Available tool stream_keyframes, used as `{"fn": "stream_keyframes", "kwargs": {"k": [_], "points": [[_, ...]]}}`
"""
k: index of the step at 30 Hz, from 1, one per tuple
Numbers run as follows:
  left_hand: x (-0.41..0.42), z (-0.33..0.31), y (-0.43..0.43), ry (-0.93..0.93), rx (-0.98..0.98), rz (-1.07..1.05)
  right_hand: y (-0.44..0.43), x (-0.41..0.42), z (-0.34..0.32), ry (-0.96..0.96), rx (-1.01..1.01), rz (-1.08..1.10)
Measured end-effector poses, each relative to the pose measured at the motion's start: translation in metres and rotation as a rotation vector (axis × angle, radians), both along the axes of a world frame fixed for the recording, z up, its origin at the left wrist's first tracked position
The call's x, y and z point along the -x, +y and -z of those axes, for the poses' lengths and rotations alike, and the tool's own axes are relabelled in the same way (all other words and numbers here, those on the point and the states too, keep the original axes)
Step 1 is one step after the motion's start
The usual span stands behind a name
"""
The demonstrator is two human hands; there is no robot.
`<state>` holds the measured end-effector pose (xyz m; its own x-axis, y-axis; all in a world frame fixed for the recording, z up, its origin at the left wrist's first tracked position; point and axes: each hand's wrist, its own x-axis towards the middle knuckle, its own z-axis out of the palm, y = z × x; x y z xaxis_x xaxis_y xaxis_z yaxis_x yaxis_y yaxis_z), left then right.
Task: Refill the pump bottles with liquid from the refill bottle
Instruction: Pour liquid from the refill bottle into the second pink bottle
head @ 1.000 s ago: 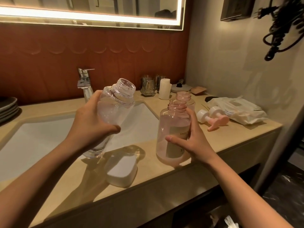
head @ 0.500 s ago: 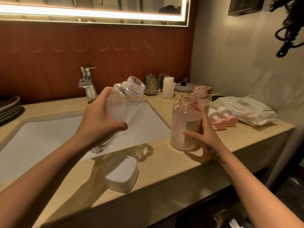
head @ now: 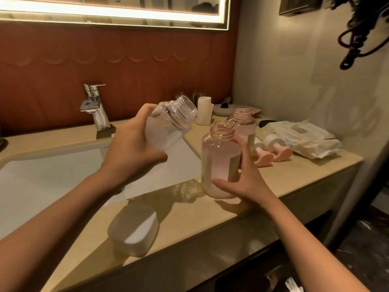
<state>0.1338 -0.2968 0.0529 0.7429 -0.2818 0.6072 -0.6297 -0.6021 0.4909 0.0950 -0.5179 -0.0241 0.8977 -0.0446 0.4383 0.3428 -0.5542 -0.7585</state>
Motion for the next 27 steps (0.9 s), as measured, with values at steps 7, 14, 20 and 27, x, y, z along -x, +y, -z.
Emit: {"fn": "stream_keyframes", "kwargs": {"k": [7,14,20,27], "points": [[-0.004,-0.004,-0.014,-0.093,-0.101,-0.061,0.002,0.004,-0.005,0.033,0.010,0.036],[-0.009,-0.008,-0.022,-0.161,-0.212,-0.085,0.001,0.003,-0.004,0.045,0.015,0.019],[-0.011,-0.007,-0.026,-0.243,-0.316,-0.136,0.001,0.004,-0.005,0.045,0.011,0.009],[-0.015,-0.011,-0.024,-0.310,-0.385,-0.153,0.001,0.004,-0.004,0.045,0.010,0.012]]}}
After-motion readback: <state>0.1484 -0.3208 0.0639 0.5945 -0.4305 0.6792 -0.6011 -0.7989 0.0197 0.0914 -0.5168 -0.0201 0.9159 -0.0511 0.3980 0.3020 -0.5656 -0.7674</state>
